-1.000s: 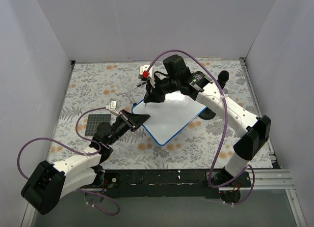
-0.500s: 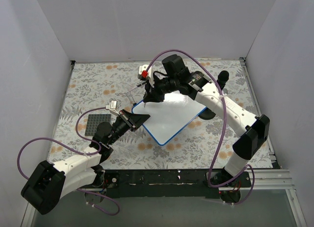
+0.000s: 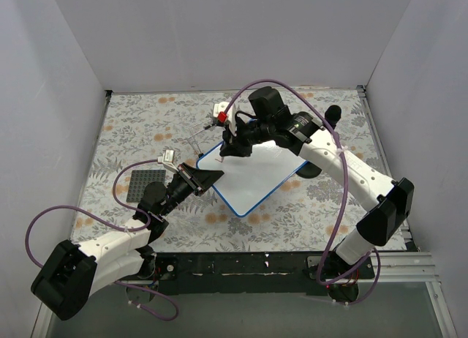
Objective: Write a sentence on the whiteboard
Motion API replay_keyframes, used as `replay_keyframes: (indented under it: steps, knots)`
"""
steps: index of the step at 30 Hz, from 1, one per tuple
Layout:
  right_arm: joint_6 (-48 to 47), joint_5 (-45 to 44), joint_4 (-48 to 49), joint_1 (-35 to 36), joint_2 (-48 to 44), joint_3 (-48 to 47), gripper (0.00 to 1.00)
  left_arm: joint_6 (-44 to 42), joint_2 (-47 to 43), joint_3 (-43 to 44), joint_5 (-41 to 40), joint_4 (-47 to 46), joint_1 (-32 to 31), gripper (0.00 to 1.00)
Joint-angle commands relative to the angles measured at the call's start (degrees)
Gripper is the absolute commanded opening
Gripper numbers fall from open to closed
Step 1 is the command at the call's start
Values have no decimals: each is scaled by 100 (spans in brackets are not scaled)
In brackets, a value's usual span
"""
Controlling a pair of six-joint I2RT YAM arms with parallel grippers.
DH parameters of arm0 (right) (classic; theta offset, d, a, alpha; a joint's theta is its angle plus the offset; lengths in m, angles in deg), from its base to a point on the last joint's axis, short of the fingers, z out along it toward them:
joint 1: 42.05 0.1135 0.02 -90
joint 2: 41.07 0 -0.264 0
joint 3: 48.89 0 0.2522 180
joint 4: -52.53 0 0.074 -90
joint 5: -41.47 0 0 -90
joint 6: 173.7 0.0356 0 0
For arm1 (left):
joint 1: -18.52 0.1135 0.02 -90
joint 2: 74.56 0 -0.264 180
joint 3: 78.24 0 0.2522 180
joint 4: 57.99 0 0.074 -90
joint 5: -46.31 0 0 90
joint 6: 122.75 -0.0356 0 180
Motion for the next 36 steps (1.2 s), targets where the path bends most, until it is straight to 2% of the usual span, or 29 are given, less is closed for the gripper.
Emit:
replay_keyframes:
  steps: [1, 14, 20, 36]
  knots:
    - [-50, -203, 121, 25, -168, -36, 1, 67, -199, 306, 16, -710, -30, 0]
    - [64, -345, 86, -62, 465, -923, 1, 84, -198, 289, 69, -710, -21, 0]
    - [-120, 200, -37, -71, 202, -582, 1, 67, -268, 245, 8, -640, -21, 0]
    - [-252, 209, -204, -63, -62, -159, 1, 76, -304, 218, -28, -613, -30, 0]
